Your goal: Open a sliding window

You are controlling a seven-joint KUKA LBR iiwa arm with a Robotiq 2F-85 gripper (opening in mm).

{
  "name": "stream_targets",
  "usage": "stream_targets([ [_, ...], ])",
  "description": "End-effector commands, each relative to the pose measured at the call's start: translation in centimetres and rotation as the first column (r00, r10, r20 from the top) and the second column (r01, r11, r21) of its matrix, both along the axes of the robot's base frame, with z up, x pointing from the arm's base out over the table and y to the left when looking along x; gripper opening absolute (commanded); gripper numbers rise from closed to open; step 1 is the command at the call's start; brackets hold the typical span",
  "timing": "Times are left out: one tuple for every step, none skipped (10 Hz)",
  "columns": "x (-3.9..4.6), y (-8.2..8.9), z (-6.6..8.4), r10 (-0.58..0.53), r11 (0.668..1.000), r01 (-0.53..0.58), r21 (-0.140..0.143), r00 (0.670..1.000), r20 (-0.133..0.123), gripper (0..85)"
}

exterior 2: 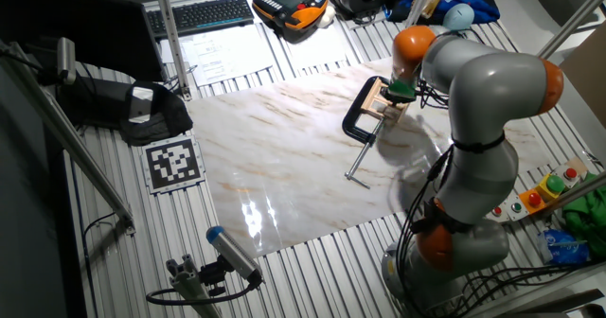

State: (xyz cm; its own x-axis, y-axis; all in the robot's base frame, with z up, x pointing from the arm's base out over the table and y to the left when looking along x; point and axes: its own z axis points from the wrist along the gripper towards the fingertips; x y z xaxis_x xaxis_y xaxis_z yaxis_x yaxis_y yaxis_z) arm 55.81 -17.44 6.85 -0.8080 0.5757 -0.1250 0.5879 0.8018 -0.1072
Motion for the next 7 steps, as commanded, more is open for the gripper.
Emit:
stream_targets([
  [0.00,0.07,-0.01,-0.007,0.999,0.009,0.046,0.999,-0.047,0.0],
  [0.00,0.07,-0.01,-0.016,0.998,0.019,0.061,0.999,-0.046,0.0],
  [0.00,0.07,-0.01,-0.029,0.999,0.030,0.034,0.999,-0.034,0.0],
  [0.00,0.07,-0.01,-0.047,0.998,0.048,0.050,0.999,-0.024,0.0],
  [0.00,0.07,-0.01,-0.046,0.997,0.047,0.058,0.999,-0.016,0.0],
  [0.00,0.07,-0.01,-0.042,0.997,0.042,0.063,0.999,-0.005,0.0],
  [0.00,0.07,-0.01,-0.013,0.999,0.012,0.037,1.000,0.007,0.0],
])
